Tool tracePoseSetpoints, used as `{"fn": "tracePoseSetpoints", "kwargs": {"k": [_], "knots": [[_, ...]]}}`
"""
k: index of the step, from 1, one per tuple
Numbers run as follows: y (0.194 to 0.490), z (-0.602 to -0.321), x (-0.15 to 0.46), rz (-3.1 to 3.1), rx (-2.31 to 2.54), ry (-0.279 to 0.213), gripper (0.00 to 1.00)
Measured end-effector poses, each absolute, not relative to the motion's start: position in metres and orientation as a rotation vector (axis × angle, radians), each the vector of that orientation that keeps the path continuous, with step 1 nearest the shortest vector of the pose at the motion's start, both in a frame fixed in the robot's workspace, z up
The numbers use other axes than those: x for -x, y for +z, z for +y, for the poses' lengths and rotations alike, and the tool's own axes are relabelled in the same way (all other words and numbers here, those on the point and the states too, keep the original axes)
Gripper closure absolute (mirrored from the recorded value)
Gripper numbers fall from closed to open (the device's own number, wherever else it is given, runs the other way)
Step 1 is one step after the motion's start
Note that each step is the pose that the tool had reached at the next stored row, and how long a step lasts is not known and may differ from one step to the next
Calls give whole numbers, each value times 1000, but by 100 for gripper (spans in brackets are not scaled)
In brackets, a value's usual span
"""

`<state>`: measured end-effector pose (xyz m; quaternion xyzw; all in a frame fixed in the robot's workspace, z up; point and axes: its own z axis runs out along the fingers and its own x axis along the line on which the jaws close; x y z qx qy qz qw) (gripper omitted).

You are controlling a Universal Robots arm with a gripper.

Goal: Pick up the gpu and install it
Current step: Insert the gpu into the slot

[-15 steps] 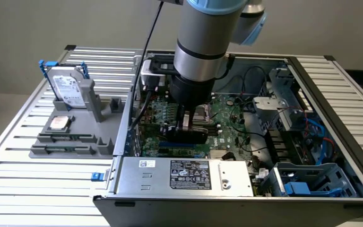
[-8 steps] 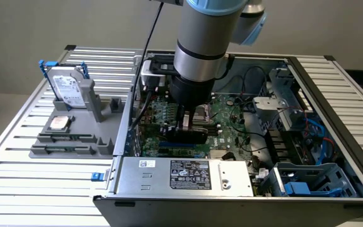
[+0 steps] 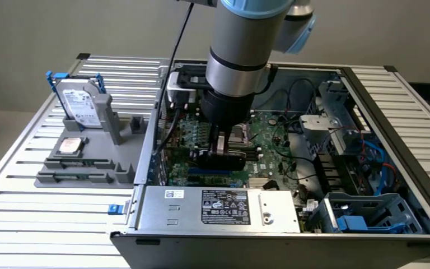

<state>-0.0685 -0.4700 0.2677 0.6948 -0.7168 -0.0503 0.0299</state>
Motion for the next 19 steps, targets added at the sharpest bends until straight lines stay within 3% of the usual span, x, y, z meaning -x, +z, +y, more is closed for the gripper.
{"fn": "tracePoseSetpoints", "kwargs": {"k": [19], "knots": [[270, -470, 67, -2190, -2161, -154, 74]]}}
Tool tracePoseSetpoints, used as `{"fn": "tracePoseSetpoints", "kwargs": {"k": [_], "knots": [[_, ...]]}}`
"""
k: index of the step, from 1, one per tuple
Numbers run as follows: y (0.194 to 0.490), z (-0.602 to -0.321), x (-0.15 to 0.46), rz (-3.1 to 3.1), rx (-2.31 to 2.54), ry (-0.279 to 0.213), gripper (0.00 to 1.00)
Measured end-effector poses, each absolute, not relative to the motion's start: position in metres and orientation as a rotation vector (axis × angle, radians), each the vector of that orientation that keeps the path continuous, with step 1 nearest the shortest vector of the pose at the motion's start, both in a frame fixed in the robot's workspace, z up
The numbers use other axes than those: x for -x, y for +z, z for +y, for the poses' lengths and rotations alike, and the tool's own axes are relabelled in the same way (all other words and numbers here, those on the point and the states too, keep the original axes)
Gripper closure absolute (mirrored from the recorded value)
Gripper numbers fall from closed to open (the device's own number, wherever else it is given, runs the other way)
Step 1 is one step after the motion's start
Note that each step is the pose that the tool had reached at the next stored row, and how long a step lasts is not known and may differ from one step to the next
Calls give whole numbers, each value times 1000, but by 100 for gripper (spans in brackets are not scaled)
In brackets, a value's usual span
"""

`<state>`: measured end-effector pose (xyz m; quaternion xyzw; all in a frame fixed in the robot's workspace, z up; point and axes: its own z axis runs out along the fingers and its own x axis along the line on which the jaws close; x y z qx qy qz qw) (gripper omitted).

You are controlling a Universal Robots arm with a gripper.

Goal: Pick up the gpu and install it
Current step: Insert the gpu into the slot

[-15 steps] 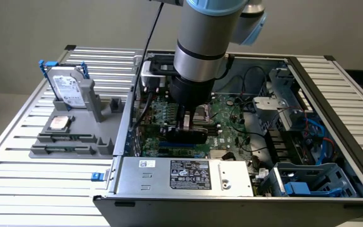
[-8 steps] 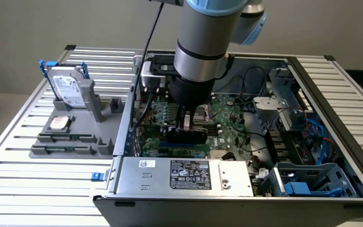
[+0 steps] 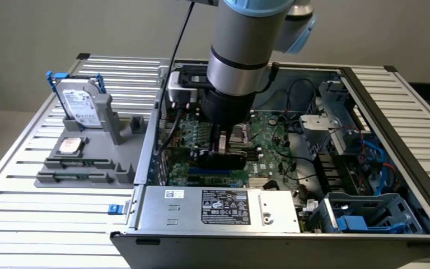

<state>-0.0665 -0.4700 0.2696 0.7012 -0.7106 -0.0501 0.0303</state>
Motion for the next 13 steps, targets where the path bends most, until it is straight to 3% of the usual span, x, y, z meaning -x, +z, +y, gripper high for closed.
{"fn": "tracePoseSetpoints", "kwargs": {"k": [13], "knots": [[268, -470, 65, -2190, -2161, -154, 74]]}}
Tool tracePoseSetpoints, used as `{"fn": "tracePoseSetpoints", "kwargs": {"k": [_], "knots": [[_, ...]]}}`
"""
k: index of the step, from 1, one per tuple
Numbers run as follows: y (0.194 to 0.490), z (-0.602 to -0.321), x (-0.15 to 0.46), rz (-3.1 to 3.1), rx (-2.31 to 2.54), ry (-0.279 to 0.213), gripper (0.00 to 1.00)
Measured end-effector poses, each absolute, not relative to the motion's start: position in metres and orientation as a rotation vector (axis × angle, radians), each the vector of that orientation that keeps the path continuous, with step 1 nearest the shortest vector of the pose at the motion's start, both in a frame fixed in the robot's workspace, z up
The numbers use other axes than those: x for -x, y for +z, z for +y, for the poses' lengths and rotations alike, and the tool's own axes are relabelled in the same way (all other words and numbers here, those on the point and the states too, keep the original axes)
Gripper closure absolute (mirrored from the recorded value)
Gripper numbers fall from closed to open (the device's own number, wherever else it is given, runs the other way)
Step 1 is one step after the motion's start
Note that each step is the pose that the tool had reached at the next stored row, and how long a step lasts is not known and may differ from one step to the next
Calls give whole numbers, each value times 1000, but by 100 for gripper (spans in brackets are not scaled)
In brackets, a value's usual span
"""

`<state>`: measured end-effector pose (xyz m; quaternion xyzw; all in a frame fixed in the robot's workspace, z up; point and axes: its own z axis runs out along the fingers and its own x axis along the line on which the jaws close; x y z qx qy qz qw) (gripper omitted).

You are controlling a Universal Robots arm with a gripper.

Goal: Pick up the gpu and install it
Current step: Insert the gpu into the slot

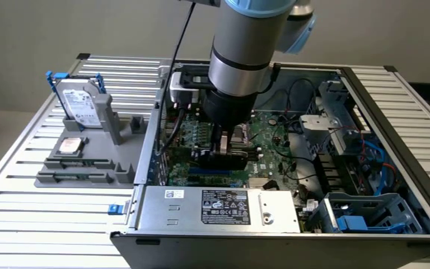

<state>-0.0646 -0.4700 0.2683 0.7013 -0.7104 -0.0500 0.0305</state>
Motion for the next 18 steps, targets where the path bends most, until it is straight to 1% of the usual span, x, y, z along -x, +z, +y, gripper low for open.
{"fn": "tracePoseSetpoints", "kwargs": {"k": [18], "knots": [[263, -470, 65, -2184, -2160, -155, 74]]}}
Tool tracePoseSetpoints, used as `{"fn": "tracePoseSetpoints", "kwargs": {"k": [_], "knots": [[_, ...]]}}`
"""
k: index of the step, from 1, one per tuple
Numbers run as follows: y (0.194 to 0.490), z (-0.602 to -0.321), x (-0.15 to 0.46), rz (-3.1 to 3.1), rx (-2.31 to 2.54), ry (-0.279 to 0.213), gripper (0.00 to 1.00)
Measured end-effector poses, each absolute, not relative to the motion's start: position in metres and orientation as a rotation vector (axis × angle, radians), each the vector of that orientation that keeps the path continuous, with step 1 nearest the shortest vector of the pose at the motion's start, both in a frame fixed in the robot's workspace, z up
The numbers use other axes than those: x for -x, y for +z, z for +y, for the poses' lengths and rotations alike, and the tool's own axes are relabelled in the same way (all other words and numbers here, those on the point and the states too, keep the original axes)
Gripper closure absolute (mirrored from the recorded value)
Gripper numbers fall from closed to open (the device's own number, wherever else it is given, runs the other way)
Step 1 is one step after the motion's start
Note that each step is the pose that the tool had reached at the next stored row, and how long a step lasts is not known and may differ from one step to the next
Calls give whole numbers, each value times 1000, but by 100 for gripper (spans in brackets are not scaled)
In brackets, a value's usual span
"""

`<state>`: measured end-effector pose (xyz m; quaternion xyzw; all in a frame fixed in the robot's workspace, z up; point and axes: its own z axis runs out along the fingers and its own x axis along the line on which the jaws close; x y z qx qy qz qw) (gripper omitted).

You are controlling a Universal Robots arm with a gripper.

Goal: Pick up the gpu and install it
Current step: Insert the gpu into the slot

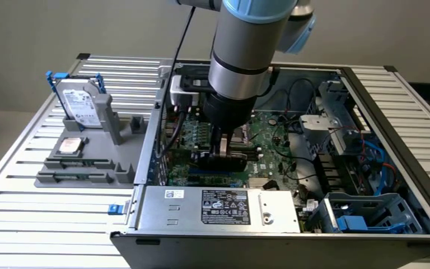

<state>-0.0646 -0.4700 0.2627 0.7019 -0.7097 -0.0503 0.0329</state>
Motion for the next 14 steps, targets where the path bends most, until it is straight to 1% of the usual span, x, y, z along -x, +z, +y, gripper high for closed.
{"fn": "tracePoseSetpoints", "kwargs": {"k": [14], "knots": [[261, -468, 65, -2159, -2184, -154, 74]]}}
